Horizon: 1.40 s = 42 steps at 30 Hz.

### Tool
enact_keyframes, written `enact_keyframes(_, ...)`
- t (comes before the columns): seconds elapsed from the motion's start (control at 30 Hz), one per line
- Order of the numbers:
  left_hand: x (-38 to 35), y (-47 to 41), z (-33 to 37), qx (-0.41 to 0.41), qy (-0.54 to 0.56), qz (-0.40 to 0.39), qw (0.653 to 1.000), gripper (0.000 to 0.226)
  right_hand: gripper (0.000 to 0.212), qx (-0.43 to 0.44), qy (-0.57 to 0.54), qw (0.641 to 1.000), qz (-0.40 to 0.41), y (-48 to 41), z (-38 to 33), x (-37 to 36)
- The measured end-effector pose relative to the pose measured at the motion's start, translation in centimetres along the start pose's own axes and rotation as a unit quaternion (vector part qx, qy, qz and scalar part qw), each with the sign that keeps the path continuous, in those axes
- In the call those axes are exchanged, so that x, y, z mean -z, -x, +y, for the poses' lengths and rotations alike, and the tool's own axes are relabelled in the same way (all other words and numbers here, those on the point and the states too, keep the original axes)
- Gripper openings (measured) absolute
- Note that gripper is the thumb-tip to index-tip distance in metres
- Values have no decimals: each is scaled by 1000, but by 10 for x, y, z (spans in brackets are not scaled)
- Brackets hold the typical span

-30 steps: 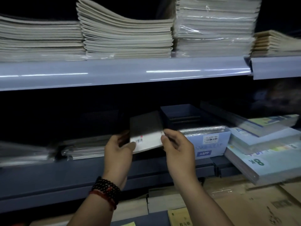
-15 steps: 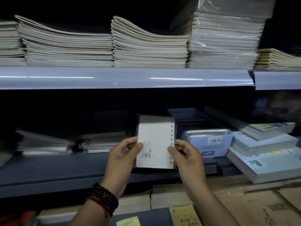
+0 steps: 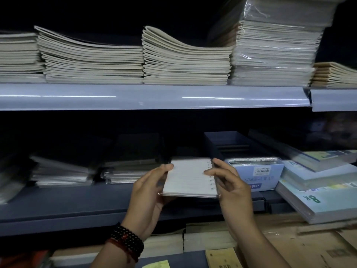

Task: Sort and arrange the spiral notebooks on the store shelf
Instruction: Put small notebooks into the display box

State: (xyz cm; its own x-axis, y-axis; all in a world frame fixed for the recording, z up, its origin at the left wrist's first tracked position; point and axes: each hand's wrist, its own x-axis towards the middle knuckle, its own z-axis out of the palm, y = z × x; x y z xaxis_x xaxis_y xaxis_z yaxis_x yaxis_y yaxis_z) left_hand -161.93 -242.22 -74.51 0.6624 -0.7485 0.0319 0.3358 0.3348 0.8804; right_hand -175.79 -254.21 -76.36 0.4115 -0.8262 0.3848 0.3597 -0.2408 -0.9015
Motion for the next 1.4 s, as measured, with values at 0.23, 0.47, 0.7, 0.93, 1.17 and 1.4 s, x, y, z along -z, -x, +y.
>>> enact_keyframes(0.23, 6, -5, 0, 4, 21, 20, 1000, 31, 29, -95, -4, 995, 12, -1, -3, 3)
enact_keyframes(0.47, 7, -6, 0, 6, 39, -18, 999, 37, 14, -221, -102, 967, -71, -1, -2, -1)
enact_keyframes(0.7, 8, -3, -8, 80, -46, -97, 991, 38, 26, -191, -177, 963, -75, -1, -7, -14)
enact_keyframes(0.93, 24, -13, -5, 71, 13, -33, 997, 29, 29, -112, -119, 986, 28, -6, -4, -10)
enact_keyframes(1.17, 21, -7, -11, -18, 15, 71, 997, 29, 24, -81, -65, 992, 69, -6, 0, -13)
enact_keyframes(1.4, 14, -5, -17, -91, -54, 106, 989, 33, 18, -31, 52, 997, 51, -11, -3, -6)
